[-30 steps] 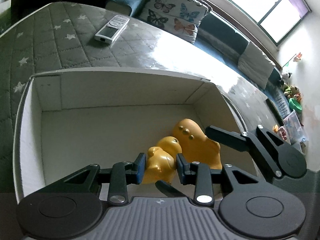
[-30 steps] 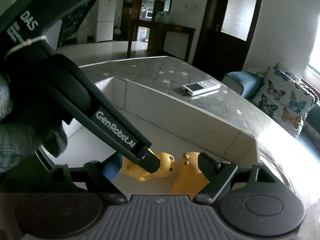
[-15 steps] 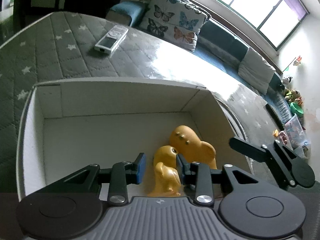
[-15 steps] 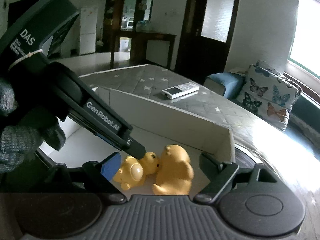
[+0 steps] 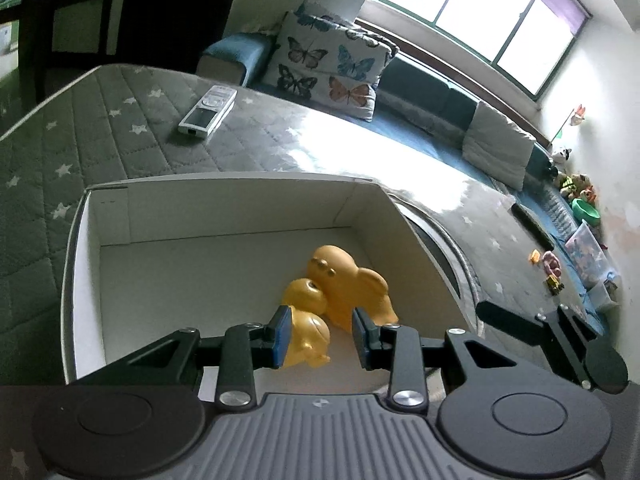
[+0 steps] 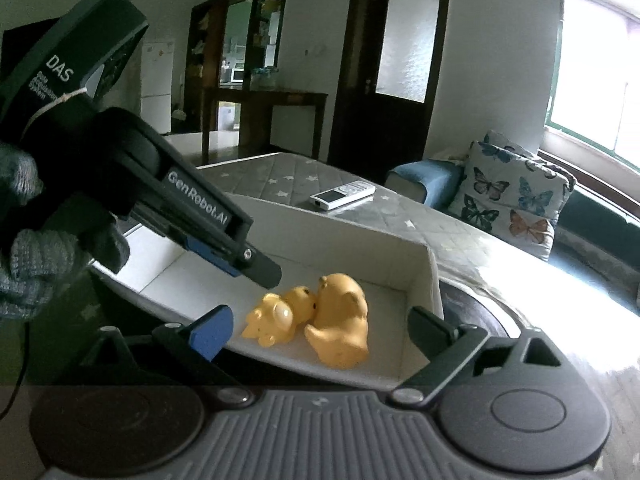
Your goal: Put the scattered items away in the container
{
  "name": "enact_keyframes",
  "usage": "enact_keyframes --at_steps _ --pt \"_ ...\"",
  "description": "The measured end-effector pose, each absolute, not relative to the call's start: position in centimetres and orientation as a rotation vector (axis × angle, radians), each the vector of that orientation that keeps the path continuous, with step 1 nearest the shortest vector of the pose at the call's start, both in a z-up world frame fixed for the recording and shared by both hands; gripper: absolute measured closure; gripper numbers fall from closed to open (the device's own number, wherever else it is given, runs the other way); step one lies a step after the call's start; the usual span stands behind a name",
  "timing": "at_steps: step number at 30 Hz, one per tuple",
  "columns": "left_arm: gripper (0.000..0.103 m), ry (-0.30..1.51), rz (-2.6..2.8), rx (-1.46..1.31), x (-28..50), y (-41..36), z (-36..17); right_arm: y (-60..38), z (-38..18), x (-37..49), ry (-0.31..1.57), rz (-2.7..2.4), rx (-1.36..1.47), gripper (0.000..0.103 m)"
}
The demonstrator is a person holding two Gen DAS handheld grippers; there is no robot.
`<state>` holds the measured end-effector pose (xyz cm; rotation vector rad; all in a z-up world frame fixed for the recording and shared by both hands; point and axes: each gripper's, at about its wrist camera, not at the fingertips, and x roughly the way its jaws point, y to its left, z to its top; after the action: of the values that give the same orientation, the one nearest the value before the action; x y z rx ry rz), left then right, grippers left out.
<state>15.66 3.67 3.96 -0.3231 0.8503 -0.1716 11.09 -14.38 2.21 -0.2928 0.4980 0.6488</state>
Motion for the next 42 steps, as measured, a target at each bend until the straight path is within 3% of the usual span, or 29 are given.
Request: enact_keyframes --at_steps 25,42 --pt "0.067 0.810 -0.211 -0.323 7.4 2.3 3.8 -15.2 -1.4 4.8 0.603 0.624 -0.171 0.007" --pt "0.067 0.911 -0.200 -0.366 8.3 1.6 0.7 -12.6 -3.6 5.1 0.662 0.613 -0.191 0.014"
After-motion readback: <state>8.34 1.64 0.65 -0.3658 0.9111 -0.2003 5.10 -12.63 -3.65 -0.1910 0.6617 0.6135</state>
